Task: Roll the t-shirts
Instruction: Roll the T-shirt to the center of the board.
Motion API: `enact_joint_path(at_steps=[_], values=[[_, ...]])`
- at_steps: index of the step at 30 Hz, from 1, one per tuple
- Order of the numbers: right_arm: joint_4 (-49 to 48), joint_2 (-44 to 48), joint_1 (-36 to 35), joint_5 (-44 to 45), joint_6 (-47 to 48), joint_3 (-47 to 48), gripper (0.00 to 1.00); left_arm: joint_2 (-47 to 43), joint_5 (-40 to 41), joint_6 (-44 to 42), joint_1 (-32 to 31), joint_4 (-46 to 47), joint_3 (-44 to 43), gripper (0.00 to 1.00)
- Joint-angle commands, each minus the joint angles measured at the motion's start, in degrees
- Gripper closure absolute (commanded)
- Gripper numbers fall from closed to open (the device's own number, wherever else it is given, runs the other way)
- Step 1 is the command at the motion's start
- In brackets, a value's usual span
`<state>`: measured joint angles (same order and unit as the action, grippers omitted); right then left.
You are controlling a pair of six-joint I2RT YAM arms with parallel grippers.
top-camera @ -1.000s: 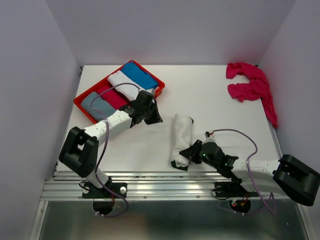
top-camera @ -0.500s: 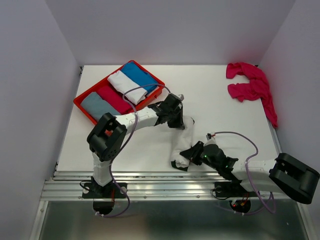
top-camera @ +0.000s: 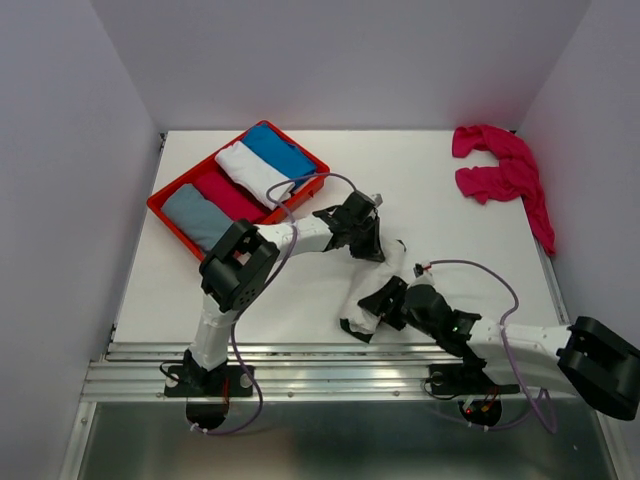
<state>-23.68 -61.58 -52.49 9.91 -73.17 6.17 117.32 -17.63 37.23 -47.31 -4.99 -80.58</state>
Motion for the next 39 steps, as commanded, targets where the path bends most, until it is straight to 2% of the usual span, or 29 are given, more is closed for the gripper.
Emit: enact_joint_path(at_steps=[1,2,4,8,12,13,15,19,22,37,39], values=[[23.57,4.79,0.02,3.97,4.87,5.41,0.3,3.71,2.33,0.56,-0.42,-1.42,0.59,1.0],[27.6,6.63,0.02,4.76,5.22,6.73,0.16,3.19,3.2,1.08,-0.24,-1.6,1.73,1.0],[35.26,12.08,0.02,6.96,6.45,9.9,0.03,2.13,4.52,1.87,0.46,-1.42,3.49,1.0],[45.64,18.68,0.02,9.86,6.37,14.03,0.02,-3.66,9.88,5.55,2.13,-1.6,10.42,1.0],[53.02,20.62,0.02,11.79,8.12,17.81,0.12,-10.08,16.21,10.56,3.28,-3.26,16.67,1.0],[53.3,20.36,0.02,11.71,9.0,19.47,0.22,-12.79,19.18,11.71,3.28,-4.4,17.72,1.0],[53.48,18.44,0.02,11.19,11.02,21.5,0.36,-15.35,20.78,14.26,3.28,-5.11,20.8,1.0],[49.27,10.89,0.02,3.47,19.1,27.39,0.69,-20.19,22.11,20.23,3.19,-5.73,24.5,1.0],[44.28,5.61,-0.59,-2.42,21.22,30.21,0.79,-20.9,22.2,21.39,2.75,-5.82,25.29,1.0],[27.91,-5.55,-4.82,-9.03,17.62,31.35,0.77,-17.3,22.81,19.63,-0.42,-7.84,17.21,1.0],[29.73,-8.36,-4.82,-5.46,15.27,30.74,0.78,-17.56,22.9,19.2,-0.5,-7.84,16.77,1.0]])
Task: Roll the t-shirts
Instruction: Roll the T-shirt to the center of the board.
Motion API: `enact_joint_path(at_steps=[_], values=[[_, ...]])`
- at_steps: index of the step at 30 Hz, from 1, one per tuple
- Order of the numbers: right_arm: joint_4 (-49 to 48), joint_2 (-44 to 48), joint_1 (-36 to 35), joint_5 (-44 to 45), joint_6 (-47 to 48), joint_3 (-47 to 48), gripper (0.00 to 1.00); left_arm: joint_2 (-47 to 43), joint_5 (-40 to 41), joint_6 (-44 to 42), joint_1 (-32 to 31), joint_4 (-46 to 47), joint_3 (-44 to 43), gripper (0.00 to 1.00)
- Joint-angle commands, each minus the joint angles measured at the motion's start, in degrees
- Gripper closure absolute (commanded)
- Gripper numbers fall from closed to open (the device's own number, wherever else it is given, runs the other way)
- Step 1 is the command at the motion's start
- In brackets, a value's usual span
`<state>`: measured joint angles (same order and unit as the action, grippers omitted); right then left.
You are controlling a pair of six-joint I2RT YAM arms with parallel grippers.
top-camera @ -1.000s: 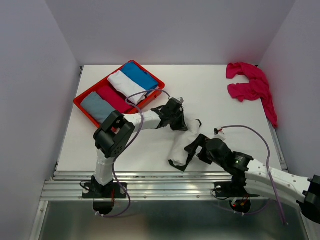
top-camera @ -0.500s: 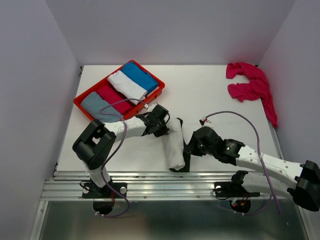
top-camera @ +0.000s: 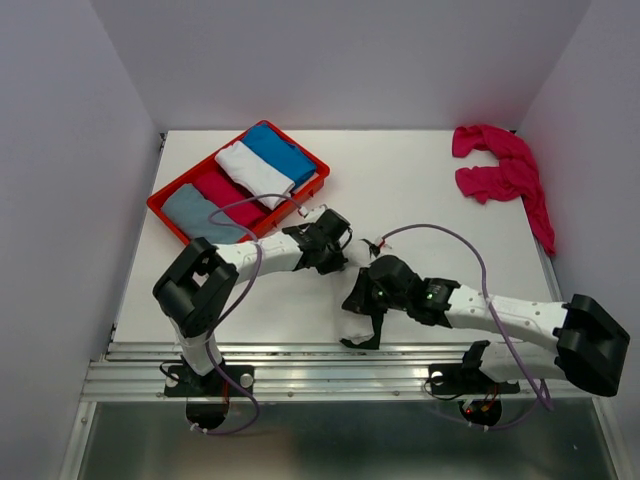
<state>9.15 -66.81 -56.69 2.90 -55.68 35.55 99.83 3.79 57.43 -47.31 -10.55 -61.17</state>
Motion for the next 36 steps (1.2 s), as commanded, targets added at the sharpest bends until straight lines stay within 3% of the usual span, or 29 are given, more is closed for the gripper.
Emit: enact_joint_path(at_steps=[1,5,10,14,20,29,36], values=[[-2.04,-3.42,-0.62,3.67,-3.54,0.67,0.8,-0.86,1.57,-1.87,-0.5,-2.29,-2.9,1.0],[1.92,-1.23,-0.62,11.95,-10.4,-6.18,0.85,-4.9,2.88,-4.25,-0.42,-1.76,-2.91,0.99],[3.86,4.83,-0.62,12.93,-14.81,-15.41,0.86,-10.35,4.65,-7.06,-0.07,-1.85,-3.34,0.79],[3.15,4.85,-0.62,12.05,-11.3,-17.01,0.84,-11.32,3.51,-9.7,0.11,-1.67,-4.4,0.71],[5.79,-0.51,-0.62,11.08,-10.5,-13.15,0.84,-9.75,-3.5,-15.67,0.11,-0.71,-6.24,0.73],[10.8,7.04,-0.62,10.9,-7.25,-1.46,0.81,-11.67,-1.77,-18.66,2.74,-8.17,-9.67,0.76],[11.16,-3.05,2.27,13.19,-4.53,7.25,0.78,-14.84,-3.26,-20.95,9.25,-11.69,-10.73,0.76]])
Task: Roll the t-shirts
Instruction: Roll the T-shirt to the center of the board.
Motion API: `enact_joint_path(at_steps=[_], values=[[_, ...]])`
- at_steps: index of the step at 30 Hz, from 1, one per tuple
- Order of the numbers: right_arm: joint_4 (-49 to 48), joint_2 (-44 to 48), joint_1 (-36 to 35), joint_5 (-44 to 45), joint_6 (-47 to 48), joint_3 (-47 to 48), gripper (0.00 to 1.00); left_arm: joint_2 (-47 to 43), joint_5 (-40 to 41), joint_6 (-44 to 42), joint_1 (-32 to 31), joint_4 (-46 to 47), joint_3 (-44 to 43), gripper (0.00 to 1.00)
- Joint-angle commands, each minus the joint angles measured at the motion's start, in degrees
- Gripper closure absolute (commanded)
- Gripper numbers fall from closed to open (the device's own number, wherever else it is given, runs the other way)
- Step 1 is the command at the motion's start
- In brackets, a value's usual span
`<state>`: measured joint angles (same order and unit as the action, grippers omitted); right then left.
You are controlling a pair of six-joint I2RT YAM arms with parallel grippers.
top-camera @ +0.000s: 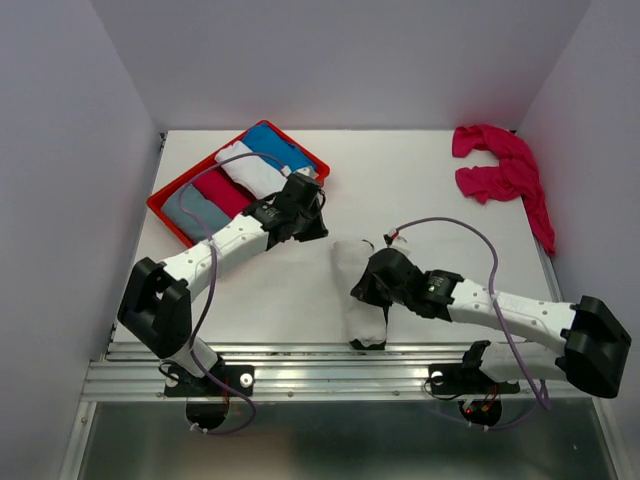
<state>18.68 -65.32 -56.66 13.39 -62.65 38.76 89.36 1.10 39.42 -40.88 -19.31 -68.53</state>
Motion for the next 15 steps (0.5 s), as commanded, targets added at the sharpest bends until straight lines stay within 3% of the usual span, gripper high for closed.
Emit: enact_joint_path(at_steps=[1,9,15], values=[[1.28,-5.68,3.22,2.44,2.71,4.3,0.78,-4.46,-0.75,-3.29,3.26,-3.36,-3.54,0.76],[0.13,-16.58,11.48,1.12,2.19,-0.6,0.83,-2.61,-2.86,-4.7,4.41,-6.26,-4.94,0.76],[-0.31,-13.79,11.49,-3.89,4.99,-1.15,0.85,-1.82,-4.88,-4.53,4.41,-4.68,-3.54,0.76]])
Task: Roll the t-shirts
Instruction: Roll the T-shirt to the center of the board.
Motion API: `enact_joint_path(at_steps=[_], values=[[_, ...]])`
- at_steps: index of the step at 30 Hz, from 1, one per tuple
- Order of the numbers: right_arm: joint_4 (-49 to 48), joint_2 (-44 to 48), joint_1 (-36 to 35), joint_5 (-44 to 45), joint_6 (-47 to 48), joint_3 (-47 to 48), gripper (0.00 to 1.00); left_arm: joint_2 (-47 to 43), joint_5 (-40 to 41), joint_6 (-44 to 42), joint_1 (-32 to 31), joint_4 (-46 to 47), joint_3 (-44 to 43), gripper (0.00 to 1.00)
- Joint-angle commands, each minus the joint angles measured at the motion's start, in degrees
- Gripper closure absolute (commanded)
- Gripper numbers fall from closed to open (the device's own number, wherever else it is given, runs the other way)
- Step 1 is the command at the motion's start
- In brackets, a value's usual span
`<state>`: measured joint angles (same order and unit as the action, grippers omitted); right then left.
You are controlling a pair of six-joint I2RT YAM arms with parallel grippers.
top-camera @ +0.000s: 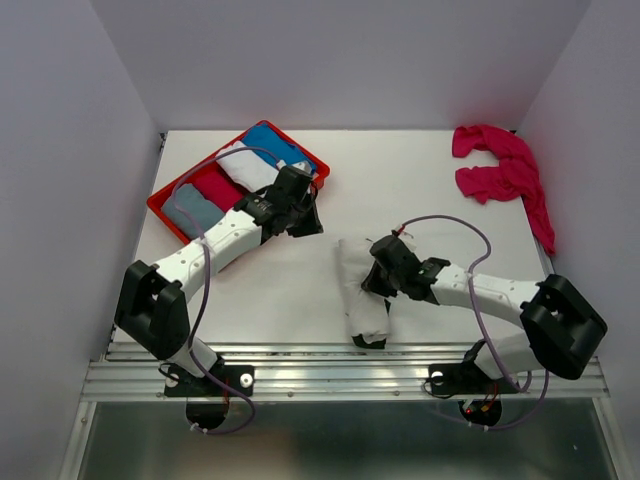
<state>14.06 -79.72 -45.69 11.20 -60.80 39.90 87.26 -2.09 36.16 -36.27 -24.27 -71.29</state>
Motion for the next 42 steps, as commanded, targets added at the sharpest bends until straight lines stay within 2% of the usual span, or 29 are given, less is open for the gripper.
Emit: enact_joint_path(at_steps=[1,5,12,16,19,23,27,31,33,37,40,42], values=[[5.0,2.01,0.52,-2.49,4.44,-1.41,0.85,0.45,-1.78,-1.27,-0.12,0.02,-0.96,0.77],[8.78,11.67,0.52,0.65,6.13,2.02,0.83,0.1,-0.99,-1.09,-0.12,-0.77,-2.36,0.77],[18.54,13.9,0.52,3.74,2.09,2.56,0.78,-0.43,0.33,-0.74,0.15,-2.18,-3.6,0.77],[16.62,10.65,0.52,4.27,1.29,2.02,0.78,-0.52,0.68,-0.48,0.24,-2.62,-2.98,0.78],[11.63,8.02,0.52,3.13,5.15,3.16,0.78,-0.95,0.94,-0.13,0.24,-3.06,-2.19,0.78],[7.91,-5.13,0.52,-2.05,16.11,7.19,0.79,-3.32,1.47,0.4,0.32,-3.76,-0.44,0.79],[4.94,-14.73,0.52,-2.32,26.05,12.03,0.82,-6.48,3.75,0.93,0.76,-4.38,2.11,0.79],[1.67,-19.5,0.52,-2.06,36.78,16.69,0.82,-9.3,4.2,0.93,0.94,-4.73,4.31,0.78],[1.93,-22.21,0.52,1.97,41.27,20.8,0.82,-10.44,4.11,0.93,1.03,-4.56,5.36,0.78],[2.72,-20.58,0.52,5.32,43.66,26.0,0.82,-10.36,4.46,0.4,1.38,-4.47,5.46,0.78],[3.95,-16.18,0.52,4.62,40.24,26.9,0.77,-8.43,4.46,-0.48,1.9,-4.38,3.97,0.78],[4.39,-12.13,0.52,2.26,34.62,26.11,0.69,-6.32,4.55,-0.92,2.61,-3.68,3.35,0.79]])
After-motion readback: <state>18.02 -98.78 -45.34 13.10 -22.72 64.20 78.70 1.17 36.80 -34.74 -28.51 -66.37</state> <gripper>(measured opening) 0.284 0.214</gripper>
